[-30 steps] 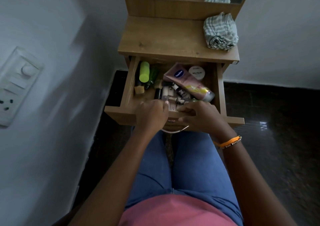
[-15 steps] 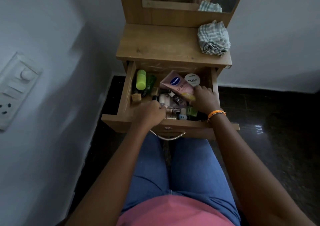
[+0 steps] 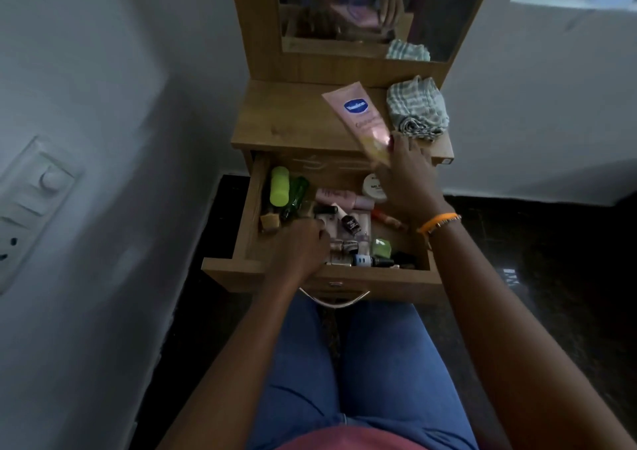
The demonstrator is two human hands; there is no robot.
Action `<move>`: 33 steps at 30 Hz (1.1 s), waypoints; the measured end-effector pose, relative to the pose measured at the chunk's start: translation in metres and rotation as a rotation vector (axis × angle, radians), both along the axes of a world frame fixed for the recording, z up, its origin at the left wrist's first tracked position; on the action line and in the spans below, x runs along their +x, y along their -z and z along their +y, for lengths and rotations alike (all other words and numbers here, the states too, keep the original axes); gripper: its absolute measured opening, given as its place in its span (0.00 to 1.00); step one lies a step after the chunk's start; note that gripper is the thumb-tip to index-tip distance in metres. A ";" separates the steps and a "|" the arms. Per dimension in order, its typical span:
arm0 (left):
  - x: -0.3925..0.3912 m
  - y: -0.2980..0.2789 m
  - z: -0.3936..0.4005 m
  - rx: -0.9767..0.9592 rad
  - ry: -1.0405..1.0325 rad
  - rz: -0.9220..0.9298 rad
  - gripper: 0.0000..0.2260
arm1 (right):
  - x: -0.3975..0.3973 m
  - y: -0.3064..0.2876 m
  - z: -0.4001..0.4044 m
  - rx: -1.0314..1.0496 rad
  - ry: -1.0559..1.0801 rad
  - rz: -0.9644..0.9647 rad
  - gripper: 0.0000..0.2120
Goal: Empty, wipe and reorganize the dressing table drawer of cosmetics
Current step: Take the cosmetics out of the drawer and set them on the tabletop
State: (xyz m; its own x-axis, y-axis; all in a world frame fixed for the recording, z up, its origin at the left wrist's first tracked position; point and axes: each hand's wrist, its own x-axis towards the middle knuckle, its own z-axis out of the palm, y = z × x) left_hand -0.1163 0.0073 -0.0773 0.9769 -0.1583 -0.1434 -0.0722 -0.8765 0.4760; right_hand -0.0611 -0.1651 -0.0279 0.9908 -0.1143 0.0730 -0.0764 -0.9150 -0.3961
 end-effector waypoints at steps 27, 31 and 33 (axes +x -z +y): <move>0.020 0.022 0.007 -0.062 -0.215 0.243 0.09 | -0.017 0.076 0.028 -0.015 -0.149 0.243 0.12; 0.020 0.023 0.007 -0.030 -0.205 0.234 0.09 | -0.008 0.072 0.030 -0.067 -0.137 0.280 0.11; 0.021 0.024 0.007 -0.020 -0.202 0.246 0.09 | -0.008 0.067 0.021 -0.044 -0.069 0.302 0.12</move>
State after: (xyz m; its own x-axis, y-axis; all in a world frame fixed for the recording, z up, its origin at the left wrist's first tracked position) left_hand -0.0956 0.0144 -0.1008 0.9252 0.0306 -0.3783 0.2223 -0.8515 0.4749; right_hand -0.0688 -0.1437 -0.0945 0.9737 -0.0493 -0.2224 -0.1217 -0.9379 -0.3250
